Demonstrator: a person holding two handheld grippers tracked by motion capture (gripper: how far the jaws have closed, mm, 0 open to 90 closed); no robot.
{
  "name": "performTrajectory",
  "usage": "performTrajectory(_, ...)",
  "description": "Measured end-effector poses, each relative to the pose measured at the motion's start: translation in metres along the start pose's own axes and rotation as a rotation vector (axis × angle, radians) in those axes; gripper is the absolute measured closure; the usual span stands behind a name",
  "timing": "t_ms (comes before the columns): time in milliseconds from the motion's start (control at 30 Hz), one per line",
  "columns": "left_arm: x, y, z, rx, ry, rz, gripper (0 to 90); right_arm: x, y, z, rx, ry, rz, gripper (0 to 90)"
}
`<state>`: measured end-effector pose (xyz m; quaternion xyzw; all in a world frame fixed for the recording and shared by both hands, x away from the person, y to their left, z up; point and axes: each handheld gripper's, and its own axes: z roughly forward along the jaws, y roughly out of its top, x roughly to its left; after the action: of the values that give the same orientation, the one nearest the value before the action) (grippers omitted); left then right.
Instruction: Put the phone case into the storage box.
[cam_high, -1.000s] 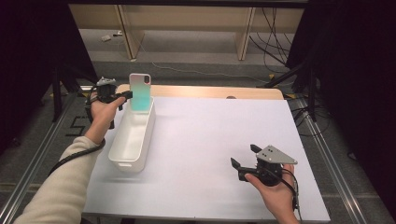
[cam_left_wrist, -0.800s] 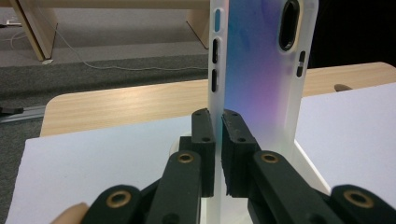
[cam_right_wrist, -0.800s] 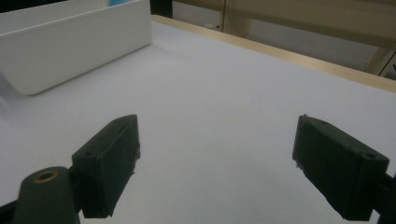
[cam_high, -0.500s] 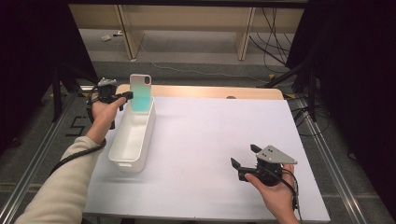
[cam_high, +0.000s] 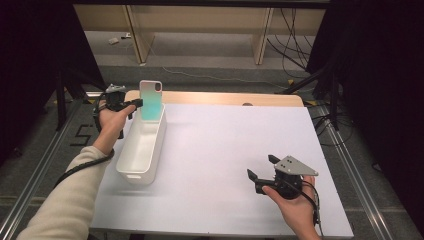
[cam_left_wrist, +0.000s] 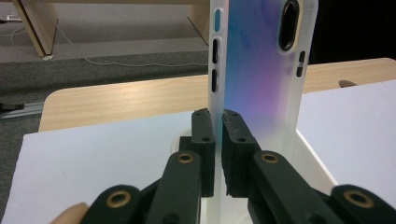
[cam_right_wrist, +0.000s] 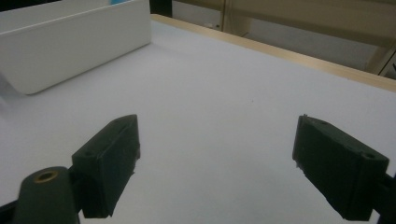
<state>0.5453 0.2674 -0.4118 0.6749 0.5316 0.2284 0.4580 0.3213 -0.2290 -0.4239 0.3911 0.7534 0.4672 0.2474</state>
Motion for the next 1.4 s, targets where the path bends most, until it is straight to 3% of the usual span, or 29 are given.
performTrajectory(667,0.0021,-0.0030,0.0050,0.017,0.013,-0.006,84.5,-0.0003,-0.0003,0.0008,0.001,-0.002,-0.003,16.2)
performTrajectory(700,0.0022,-0.0031,0.0052,0.017,0.013,-0.005,84.5,0.0002,-0.0011,0.0033,-0.026,0.010,0.004,16.1)
performTrajectory(1400,0.0032,-0.0062,0.0080,0.037,0.018,0.008,84.5,-0.0007,-0.0011,0.0027,-0.013,0.001,-0.009,16.1)
